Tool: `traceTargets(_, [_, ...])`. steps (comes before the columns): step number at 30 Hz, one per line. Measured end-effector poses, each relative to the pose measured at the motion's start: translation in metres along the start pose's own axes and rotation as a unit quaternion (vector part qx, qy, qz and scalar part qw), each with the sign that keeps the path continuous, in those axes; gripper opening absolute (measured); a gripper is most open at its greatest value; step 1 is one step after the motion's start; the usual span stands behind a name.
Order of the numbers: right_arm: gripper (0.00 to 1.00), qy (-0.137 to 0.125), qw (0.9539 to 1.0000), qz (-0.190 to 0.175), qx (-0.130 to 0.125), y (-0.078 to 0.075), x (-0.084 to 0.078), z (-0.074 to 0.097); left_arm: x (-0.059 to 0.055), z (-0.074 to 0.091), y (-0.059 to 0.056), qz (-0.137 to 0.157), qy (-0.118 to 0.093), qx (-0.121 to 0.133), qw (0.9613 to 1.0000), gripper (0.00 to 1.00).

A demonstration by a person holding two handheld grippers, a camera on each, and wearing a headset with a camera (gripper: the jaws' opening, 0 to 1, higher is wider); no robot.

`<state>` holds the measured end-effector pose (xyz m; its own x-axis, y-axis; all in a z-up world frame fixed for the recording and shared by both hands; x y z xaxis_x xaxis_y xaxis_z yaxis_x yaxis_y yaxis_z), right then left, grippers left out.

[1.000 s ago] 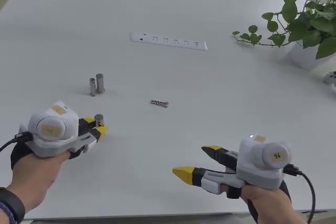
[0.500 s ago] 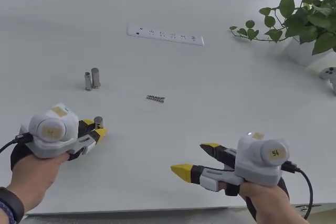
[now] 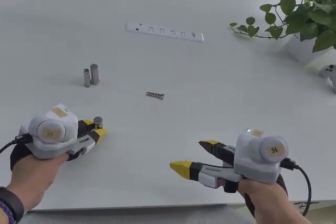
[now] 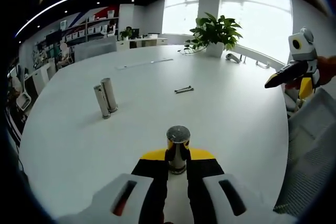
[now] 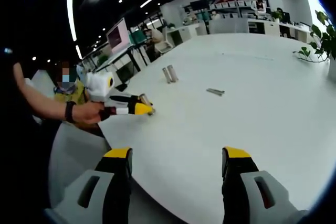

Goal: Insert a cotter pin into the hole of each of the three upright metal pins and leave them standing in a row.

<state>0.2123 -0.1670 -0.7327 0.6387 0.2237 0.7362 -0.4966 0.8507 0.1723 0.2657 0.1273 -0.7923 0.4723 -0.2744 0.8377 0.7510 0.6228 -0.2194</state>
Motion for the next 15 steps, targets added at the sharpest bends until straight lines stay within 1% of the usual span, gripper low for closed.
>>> traceTargets(8, [0.71, -0.001, 1.0, -0.001, 0.001, -0.0007, 0.0004, -0.0009, -0.0004, -0.001, -0.003, -0.009, 0.001, 0.006, 0.9999, 0.11])
traceTargets(15, [0.71, -0.002, 1.0, 0.0, 0.0, -0.0012, 0.0011, -0.0008, -0.0003, -0.0014, -0.0033, -0.008, -0.001, 0.01, 0.9999, 0.12])
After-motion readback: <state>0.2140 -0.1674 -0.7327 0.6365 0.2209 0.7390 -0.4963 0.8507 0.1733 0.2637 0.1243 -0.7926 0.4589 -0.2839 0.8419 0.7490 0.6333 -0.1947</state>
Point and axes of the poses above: the centre of the closed fingertips' face, and the gripper's own axes: z roughly backward along the fingers, y roughly to its left, x roughly out of its top, the point moved 9 cm from there along z, roughly backward along the fingers, and after that the axes turned 14 degrees about -x, right-handed, at the moved point
